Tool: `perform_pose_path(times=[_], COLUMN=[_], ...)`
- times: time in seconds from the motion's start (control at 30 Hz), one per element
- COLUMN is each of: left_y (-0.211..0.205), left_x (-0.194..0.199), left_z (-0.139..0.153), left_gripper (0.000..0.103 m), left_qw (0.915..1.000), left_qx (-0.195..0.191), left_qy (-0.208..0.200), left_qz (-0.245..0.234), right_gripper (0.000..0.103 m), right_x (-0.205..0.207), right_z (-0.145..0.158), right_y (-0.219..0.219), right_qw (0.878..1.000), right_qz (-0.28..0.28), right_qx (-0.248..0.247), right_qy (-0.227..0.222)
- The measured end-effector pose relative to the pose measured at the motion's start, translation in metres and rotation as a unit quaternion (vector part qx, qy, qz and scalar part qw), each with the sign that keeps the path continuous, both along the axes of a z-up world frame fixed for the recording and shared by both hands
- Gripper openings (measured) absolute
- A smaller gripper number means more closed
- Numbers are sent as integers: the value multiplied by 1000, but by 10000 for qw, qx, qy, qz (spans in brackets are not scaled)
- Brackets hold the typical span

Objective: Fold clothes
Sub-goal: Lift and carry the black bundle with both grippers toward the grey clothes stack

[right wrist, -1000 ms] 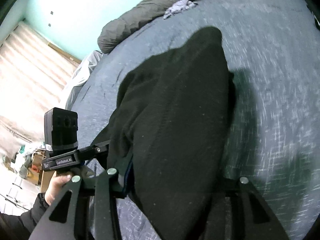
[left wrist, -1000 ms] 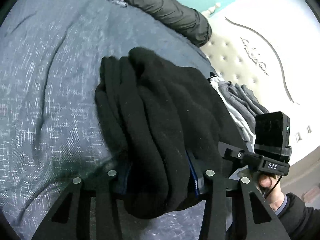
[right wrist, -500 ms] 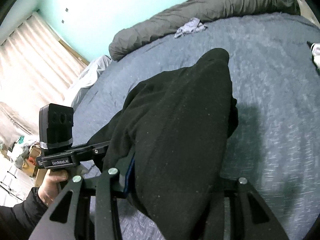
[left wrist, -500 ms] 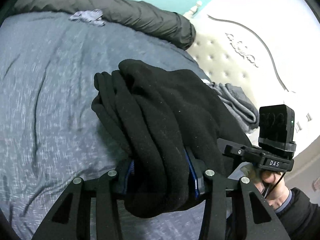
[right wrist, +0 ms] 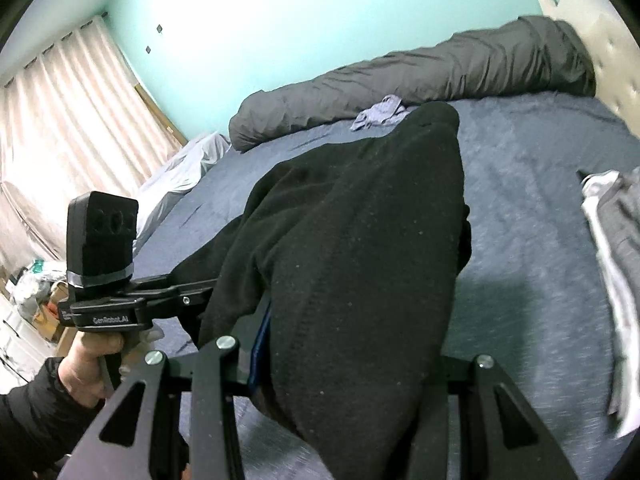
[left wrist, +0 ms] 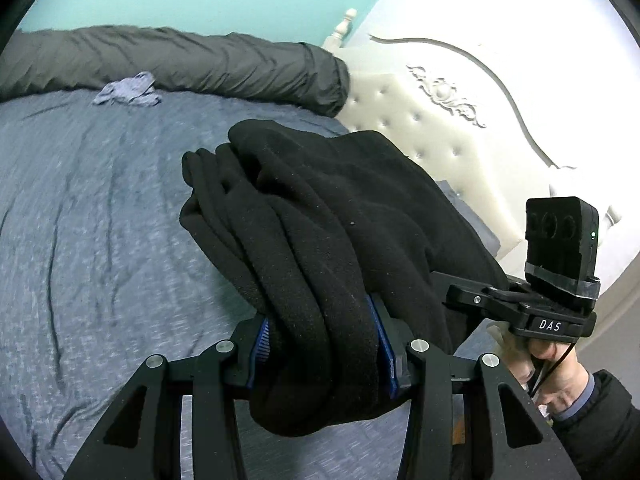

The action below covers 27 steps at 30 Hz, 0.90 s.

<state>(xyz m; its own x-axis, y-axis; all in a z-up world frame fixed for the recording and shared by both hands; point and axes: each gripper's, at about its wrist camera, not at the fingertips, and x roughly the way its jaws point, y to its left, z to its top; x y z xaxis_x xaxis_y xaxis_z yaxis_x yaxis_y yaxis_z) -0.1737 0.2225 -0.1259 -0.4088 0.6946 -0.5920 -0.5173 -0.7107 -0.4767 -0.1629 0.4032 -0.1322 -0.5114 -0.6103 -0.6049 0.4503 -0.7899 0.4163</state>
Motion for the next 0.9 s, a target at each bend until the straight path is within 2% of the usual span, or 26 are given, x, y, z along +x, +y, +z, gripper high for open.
perform_pose_path(times=[0.5,0.9], left_y=[104,204], left_x=[12,-6], left_z=[57,83], left_gripper=[48,48], left_qw=[9986,9970], left_qx=[11,170], left_qy=[375,447], left_qz=[-365,-613], right_gripper=[42,42], right_x=[37,32], right_z=[65,96], right_y=[78,159], right_qw=[9970,9905], right_qz=[-441,-864], right_qx=[377,767], right_qy=[511,740])
